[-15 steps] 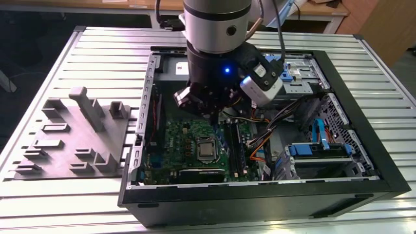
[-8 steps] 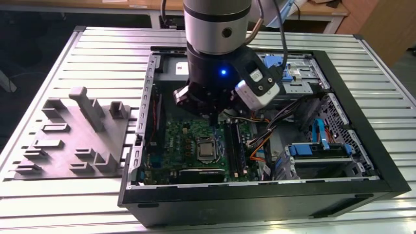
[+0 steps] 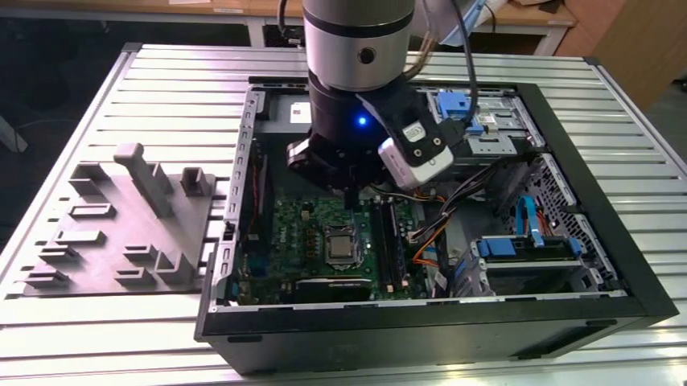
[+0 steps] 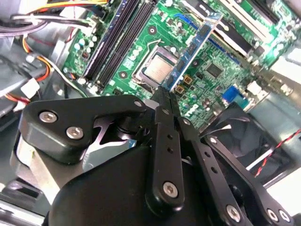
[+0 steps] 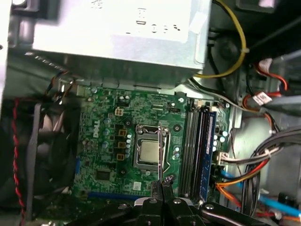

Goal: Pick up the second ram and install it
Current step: 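Insert the second ram into the second slot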

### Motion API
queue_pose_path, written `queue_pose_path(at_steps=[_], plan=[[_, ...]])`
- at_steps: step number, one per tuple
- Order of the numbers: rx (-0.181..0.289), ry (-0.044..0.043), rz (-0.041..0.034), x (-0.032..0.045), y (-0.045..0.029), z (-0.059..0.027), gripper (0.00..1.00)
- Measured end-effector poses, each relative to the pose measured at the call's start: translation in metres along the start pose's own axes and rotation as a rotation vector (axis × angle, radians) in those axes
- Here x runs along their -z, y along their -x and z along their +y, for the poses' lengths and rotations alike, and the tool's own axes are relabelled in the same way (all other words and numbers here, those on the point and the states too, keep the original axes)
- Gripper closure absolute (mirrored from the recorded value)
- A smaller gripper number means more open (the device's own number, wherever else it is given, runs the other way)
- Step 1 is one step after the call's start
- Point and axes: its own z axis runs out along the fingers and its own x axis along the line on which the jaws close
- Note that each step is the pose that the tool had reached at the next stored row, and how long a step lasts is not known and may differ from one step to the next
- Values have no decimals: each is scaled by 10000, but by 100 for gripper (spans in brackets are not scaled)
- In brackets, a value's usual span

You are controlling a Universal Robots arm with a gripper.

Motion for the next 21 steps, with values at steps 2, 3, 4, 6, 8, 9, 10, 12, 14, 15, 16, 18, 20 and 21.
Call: queue_pose_path(at_steps=[2, 3, 4, 6, 8, 9, 10, 12, 14, 15, 16, 18, 20, 21], plan=[[-272, -11, 4, -1, 0, 0, 89], [-278, -12, 4, 0, 0, 0, 89], [-280, -11, 3, -1, 0, 0, 89], [-281, -12, 4, -1, 0, 0, 89], [-283, -11, 3, -1, 0, 0, 89], [-284, -11, 3, -1, 3, 1, 89], [-284, -11, 3, -2, 12, 1, 89], [-283, -12, 4, -3, 40, -1, 89], [-282, -11, 4, -9, 152, -9, 89], [-282, -12, 4, -10, 175, -11, 89], [-283, -11, 4, -12, 199, -12, 89], [-283, -12, 7, -15, 251, -16, 89], [-282, -11, 8, -18, 306, -19, 89], [-282, -11, 9, -19, 331, -21, 89]])
